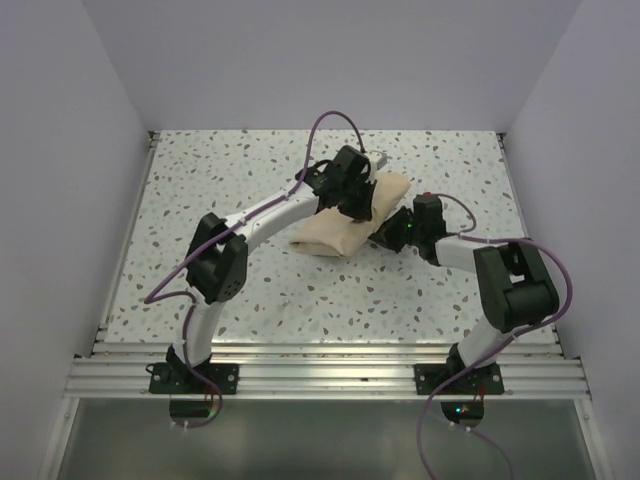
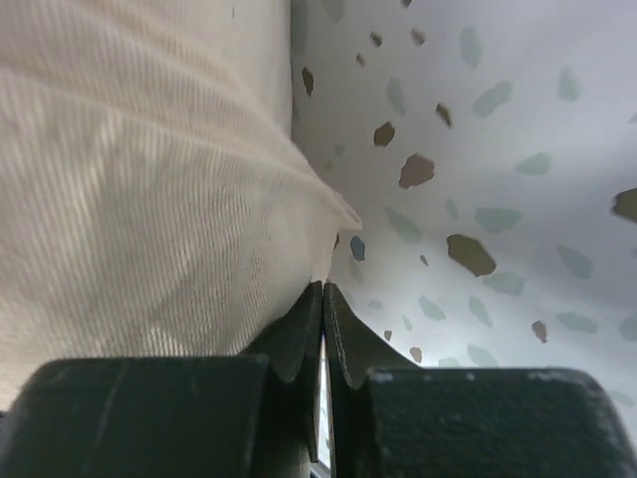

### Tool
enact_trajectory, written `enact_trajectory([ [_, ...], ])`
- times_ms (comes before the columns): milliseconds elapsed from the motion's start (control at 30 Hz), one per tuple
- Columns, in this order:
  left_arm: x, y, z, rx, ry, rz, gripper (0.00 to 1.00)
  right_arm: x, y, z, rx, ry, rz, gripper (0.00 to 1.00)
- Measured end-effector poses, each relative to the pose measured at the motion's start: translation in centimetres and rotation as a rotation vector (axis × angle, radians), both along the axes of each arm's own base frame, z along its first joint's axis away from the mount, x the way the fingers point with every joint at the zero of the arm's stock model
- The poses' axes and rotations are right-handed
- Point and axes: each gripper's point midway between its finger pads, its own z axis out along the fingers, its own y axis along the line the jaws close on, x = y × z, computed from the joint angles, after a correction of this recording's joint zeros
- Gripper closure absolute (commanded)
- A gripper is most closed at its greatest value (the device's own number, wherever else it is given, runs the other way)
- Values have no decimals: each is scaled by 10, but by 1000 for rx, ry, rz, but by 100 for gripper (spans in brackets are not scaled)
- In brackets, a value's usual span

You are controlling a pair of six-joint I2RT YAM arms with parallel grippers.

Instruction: Prepare the surgical pack

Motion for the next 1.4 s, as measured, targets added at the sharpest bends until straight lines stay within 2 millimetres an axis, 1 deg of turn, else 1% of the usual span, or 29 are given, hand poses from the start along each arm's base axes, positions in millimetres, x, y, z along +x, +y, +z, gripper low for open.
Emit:
enact_trajectory([
  [133, -2, -2, -3, -17, 3, -5, 100, 9, -4, -2, 57, -19, -38, 98],
  [267, -3, -4, -5, -30, 9, -7, 100, 14, -2, -12, 84, -6, -45, 98],
  [533, -7, -8, -7, -51, 3, -11, 100, 25, -8, -18, 125, -12, -68, 99],
  [833, -17, -14, -15, -64, -19, -28, 100, 31, -20, -25, 149, -3, -90, 99],
  [1100, -23, -17, -20, -59, -28, -35, 100, 32, -23, -41, 163, 16, -86, 100],
  [1400, -26, -15, -17, -64, -23, -41, 100, 44, -28, -38, 178, -24, -86, 100],
])
